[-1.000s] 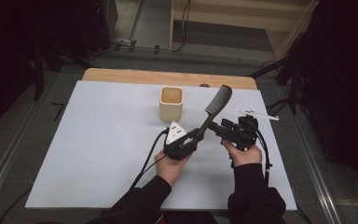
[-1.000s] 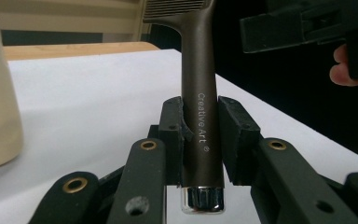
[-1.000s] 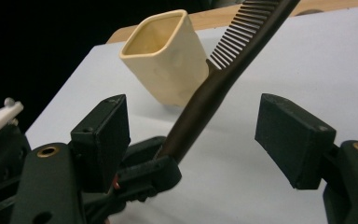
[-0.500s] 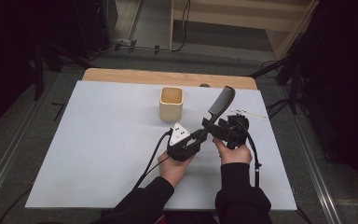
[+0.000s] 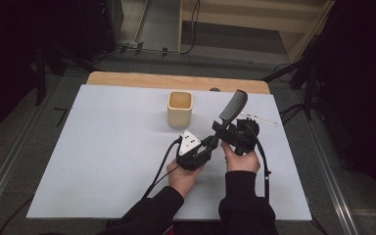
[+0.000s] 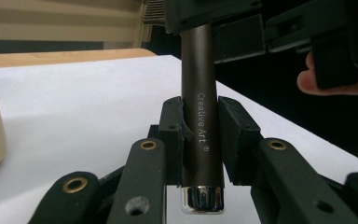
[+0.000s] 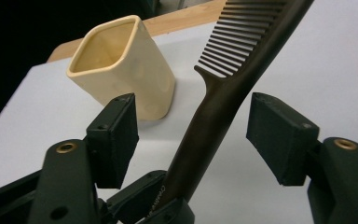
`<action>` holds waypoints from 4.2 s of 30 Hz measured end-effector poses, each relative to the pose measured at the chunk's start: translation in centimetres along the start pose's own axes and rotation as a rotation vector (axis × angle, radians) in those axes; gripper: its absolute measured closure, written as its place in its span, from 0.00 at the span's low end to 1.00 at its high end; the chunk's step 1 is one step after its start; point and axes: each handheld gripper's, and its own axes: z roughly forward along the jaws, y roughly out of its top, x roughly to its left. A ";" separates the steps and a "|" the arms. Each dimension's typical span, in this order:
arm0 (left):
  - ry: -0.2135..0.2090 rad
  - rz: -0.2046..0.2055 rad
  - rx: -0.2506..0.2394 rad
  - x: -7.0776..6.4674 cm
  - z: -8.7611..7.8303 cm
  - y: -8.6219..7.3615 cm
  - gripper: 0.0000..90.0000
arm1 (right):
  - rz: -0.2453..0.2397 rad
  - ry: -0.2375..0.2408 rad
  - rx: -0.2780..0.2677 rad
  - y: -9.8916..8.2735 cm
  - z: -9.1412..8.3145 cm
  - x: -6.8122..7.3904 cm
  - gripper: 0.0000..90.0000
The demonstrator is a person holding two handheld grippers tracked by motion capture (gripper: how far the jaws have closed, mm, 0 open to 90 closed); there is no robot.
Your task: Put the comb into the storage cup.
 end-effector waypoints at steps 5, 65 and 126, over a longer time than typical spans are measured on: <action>-0.004 -0.011 -0.001 -0.1 0.0 -0.1 0.81 | 0.028 0.008 0.010 0.1 0.4 0.1 0.42; -0.007 -0.065 0.008 0.3 0.1 -0.5 0.80 | 0.220 0.054 0.132 0.8 2.1 -1.0 0.78; -0.168 -0.083 0.401 2.3 -2.3 2.3 0.40 | -0.037 0.011 0.100 0.0 1.1 -2.0 0.78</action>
